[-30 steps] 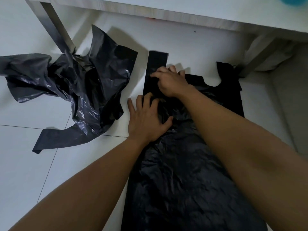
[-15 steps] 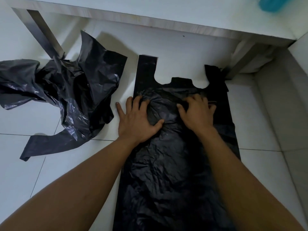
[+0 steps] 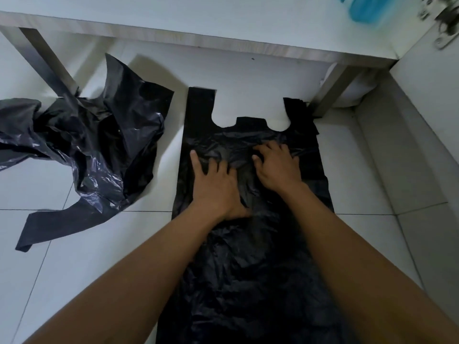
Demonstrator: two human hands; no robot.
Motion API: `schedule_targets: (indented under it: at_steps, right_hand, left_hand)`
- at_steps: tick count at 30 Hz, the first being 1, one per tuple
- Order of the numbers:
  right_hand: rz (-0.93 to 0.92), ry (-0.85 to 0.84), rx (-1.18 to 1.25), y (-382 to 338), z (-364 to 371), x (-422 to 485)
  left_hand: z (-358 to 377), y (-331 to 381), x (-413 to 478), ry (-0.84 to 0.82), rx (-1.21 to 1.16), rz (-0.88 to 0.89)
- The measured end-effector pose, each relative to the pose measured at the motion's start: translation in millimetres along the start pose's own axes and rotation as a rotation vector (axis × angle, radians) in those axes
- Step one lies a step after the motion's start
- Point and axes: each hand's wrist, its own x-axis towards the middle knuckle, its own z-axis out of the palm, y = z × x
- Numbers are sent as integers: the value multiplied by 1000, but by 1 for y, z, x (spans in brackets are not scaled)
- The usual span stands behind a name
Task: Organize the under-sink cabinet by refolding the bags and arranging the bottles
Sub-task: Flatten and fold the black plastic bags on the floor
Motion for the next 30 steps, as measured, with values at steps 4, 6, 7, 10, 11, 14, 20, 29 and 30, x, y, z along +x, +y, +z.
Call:
schedule_targets:
  at_steps: [4, 6, 7, 10, 11, 14, 20, 29, 30]
  right_hand:
    - [-9, -33, -21, 3, -3, 2]
    - [-17, -61, -30, 4, -4, 3]
    - [-31, -85, -21, 5, -6, 5]
    - [-45, -32, 116, 15, -19, 14]
    - [-5, 35, 145, 22, -24, 19]
    - [147, 74, 40, 54, -31, 35]
    - [74, 57, -32, 97, -43, 89]
    - [-2, -74, -194, 109, -60, 132]
    - [-1, -46, -202, 110, -59, 131]
  left_hand:
    - [-1, 0, 4, -14, -46, -16]
    - [2, 7, 9, 88, -144, -31]
    - [7, 10, 12, 118, -198, -29]
    - [30, 13, 14, 173, -306, -20]
    - [36, 12, 13, 189, -307, -21]
    - [43, 11, 14, 218, -283, -23]
    - [46, 11, 16, 240, -285, -29]
    - [46, 12, 16, 243, -283, -33]
    - [46, 12, 16, 241, -282, -33]
